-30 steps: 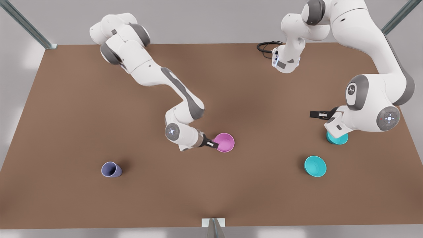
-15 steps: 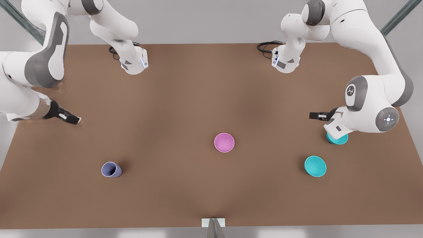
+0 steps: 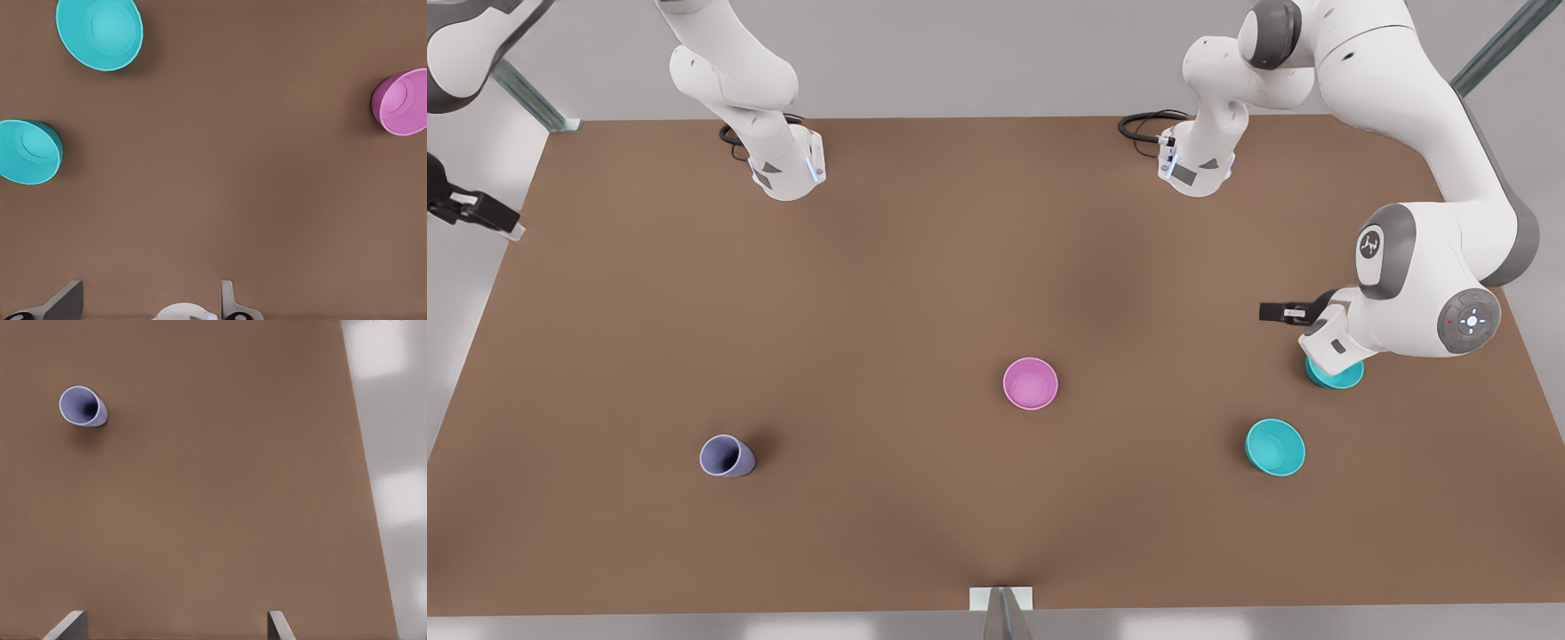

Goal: Stack the blue bowl on the pink bowl

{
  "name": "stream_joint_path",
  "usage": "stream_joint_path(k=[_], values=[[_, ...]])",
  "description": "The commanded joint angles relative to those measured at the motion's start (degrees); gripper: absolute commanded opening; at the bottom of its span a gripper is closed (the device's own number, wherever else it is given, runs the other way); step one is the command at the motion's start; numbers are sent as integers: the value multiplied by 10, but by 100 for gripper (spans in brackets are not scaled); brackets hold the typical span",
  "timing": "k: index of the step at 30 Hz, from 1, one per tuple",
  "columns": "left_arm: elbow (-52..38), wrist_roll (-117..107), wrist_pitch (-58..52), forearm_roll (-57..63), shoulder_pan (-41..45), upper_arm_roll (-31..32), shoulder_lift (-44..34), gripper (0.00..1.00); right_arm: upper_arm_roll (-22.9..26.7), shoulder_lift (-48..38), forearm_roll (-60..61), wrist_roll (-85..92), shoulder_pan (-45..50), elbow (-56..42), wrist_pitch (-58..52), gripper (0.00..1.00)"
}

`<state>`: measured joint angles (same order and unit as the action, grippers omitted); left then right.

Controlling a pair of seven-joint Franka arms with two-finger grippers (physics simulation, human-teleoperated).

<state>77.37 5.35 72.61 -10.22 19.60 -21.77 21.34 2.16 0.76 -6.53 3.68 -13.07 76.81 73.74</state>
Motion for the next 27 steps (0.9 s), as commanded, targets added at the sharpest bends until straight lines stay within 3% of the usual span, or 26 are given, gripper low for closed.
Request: stream_joint_path(k=[1, 3, 5, 8, 10, 12, 14, 18, 27], values=[[0, -3, 0, 0, 0, 0, -1, 100, 1, -1, -1, 203, 74, 0, -1, 100], [2, 8, 8, 0, -2, -3, 0, 100, 1, 0, -1, 203, 74, 0, 0, 100], [33, 80, 89, 20, -27, -47, 20, 100, 1, 0, -1, 203, 74, 0, -1, 100], [45, 173, 228, 19, -85, -51, 75, 100, 1, 1, -1, 203, 74, 0, 0, 100], [62, 267, 281, 15, -186, -24, 99, 100, 1, 2, -1, 203, 74, -1, 0, 100], [169, 325, 387, 18, -217, -26, 86, 100, 1, 3, -1, 203, 74, 0, 0, 100], [205, 383, 466, 13, -252, -25, 97, 100, 1, 3, -1, 203, 74, 0, 1, 100], [211, 382, 501, -110, -262, -26, 157, 100, 1, 1, -1, 207, 74, 2, 0, 100], [245, 365, 467, -161, -261, -26, 176, 100, 0, 5, -1, 203, 70, 8, -4, 100]])
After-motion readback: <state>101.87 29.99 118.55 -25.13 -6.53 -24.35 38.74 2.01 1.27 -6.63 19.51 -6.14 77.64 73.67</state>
